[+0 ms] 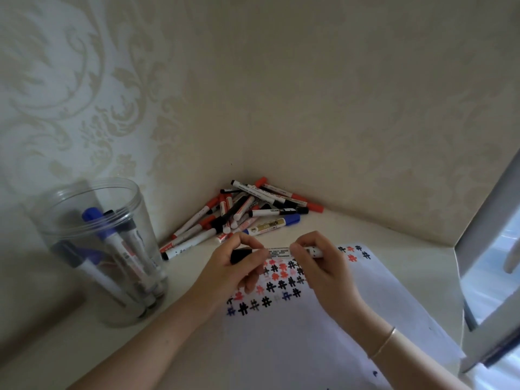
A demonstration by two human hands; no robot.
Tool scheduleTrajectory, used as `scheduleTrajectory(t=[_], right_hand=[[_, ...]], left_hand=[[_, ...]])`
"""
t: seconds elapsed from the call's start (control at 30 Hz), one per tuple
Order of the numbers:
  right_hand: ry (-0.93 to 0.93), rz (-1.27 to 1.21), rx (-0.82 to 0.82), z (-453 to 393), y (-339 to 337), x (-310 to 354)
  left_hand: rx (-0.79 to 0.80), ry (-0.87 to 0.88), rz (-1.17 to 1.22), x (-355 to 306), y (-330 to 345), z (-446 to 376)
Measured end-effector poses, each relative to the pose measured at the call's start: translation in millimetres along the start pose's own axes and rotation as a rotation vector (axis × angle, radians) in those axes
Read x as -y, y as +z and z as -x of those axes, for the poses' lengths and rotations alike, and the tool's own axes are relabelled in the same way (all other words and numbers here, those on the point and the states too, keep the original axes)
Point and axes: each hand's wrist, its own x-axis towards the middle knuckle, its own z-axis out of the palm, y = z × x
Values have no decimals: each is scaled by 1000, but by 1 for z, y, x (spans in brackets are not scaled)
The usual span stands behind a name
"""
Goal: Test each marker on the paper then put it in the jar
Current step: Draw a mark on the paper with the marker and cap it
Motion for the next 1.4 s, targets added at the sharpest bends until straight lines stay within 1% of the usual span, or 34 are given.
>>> scheduleTrajectory(t=[0.1,0.2,0.3,0.37,0.43,0.47,0.53,0.6,0.67,0.7,0.8,0.9,1.03,1.1,1.13,1.2,1.27,1.33,1.4], right_hand=[[32,-144,53,-13,-2,25],[17,-281,113,-33,-2,56],[-41,-284,208,-48,8,78],[-97,-221,236,-56,20,83],[-124,-105,286,-61,34,82],[-135,-3,313,-64,42,78],[-207,319,369,-73,55,64],[-342,695,449,-83,69,48],[-365,951,539,-88,80,37],[-369,1034,566,-89,85,32],[-456,1153,591,-91,101,23],[-543,1199,578,-91,120,14],[-594,1274,571,-94,139,11],[-608,1276,568,-95,145,10],[-652,1268,525,-94,147,10],[-672,1254,447,-95,148,8],[-653,1243,426,-95,151,3],[-698,1197,395,-95,150,-3],[-739,1183,398,-97,149,-9]], left_hand=[[-43,76,-19,-28,-8,1],[-129,273,-206,-72,-22,11],[-338,476,-429,-116,-46,32],[-505,565,-490,-135,-66,45],[-626,615,-542,-146,-90,54],[-665,625,-576,-150,-102,58],[-702,595,-630,-157,-122,62],[-714,511,-709,-165,-135,63],[-682,412,-806,-170,-142,62],[-652,363,-868,-173,-142,61],[-554,206,-1065,-178,-137,55],[-452,43,-1195,-176,-132,42],[-294,-122,-1207,-164,-131,24],[-201,-206,-1260,-157,-131,17],[-166,-227,-1290,-154,-131,14],[-128,-232,-1308,-149,-131,9],[-97,-247,-1320,-146,-132,6],[-30,-293,-1362,-141,-132,4],[27,-333,-1351,-134,-135,3]])
